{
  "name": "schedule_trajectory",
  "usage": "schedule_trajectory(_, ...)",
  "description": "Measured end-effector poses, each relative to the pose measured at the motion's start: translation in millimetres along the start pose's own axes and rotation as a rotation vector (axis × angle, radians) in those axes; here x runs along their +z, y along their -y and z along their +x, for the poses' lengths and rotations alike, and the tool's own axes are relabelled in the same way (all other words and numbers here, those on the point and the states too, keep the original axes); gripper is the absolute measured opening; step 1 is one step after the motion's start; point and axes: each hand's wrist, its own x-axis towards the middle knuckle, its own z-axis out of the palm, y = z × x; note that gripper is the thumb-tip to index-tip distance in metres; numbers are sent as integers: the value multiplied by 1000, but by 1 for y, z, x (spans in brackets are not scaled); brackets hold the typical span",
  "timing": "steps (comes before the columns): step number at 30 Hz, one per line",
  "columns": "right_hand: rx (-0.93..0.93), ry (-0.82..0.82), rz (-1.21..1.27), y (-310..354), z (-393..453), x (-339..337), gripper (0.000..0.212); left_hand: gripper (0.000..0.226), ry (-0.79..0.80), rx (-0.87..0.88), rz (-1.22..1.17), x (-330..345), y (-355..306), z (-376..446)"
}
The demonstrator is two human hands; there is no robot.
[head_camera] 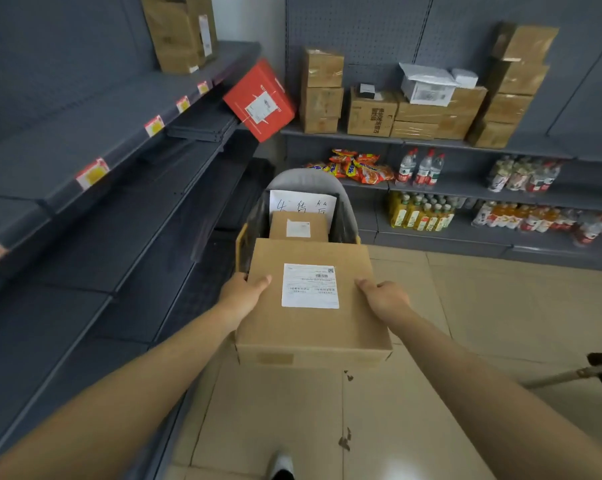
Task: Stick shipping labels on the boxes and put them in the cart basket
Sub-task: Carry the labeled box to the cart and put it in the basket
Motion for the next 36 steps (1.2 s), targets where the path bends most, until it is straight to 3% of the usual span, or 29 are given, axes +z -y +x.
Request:
schedule_trajectory(12,89,2,2,101,195,26,57,48,41,-70,-10,8,-72,212)
schedule_trajectory(21,128,99,42,155,351,59,57,46,27,-189,0,31,-104,364)
schedule_trajectory(28,193,124,-37,171,431,83,40,46,68,-239,60,47,-99,457)
schedule_trajectory(36,291,124,-58,170,499,124,47,45,114,-268,122,71,-76,538)
